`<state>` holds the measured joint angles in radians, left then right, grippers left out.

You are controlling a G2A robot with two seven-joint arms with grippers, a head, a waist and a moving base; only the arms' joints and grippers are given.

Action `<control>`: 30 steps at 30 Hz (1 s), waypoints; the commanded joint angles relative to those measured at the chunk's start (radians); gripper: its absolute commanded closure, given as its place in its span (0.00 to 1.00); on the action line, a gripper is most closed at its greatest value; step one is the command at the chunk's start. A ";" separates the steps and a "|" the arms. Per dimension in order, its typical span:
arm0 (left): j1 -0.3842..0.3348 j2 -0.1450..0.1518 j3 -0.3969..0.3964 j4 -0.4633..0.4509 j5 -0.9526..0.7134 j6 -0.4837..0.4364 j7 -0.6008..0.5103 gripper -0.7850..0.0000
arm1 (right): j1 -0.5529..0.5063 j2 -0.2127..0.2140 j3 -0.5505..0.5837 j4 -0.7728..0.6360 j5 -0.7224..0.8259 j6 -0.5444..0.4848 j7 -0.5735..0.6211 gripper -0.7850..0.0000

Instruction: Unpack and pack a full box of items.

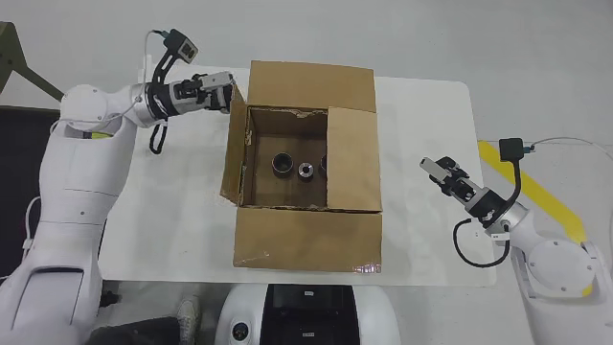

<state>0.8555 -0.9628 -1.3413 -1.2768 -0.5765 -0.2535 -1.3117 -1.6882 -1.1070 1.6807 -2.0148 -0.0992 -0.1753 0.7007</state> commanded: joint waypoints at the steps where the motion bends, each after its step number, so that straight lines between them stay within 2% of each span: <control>1: -0.009 -0.005 0.021 -0.002 -0.004 -0.003 0.004 0.00 | 0.000 0.000 0.000 0.000 0.000 0.000 0.000 0.00; 18: -0.070 -0.044 0.195 -0.012 0.015 -0.022 -0.012 0.00 | 0.000 0.000 0.000 0.000 0.000 0.000 0.000 0.00; 24: -0.066 -0.046 0.231 -0.035 0.117 -0.068 -0.025 0.00 | 0.000 0.000 0.000 0.000 0.000 0.000 0.000 0.00; 30: -0.048 -0.039 0.235 -0.082 0.202 -0.115 -0.041 0.00 | 0.000 0.000 0.000 0.000 0.000 0.000 0.000 0.00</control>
<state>0.8055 -1.0036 -1.1052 -1.3540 -0.3953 -0.3601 -1.3530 -1.6882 -1.1070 1.6807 -2.0148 -0.0992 -0.1753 0.7007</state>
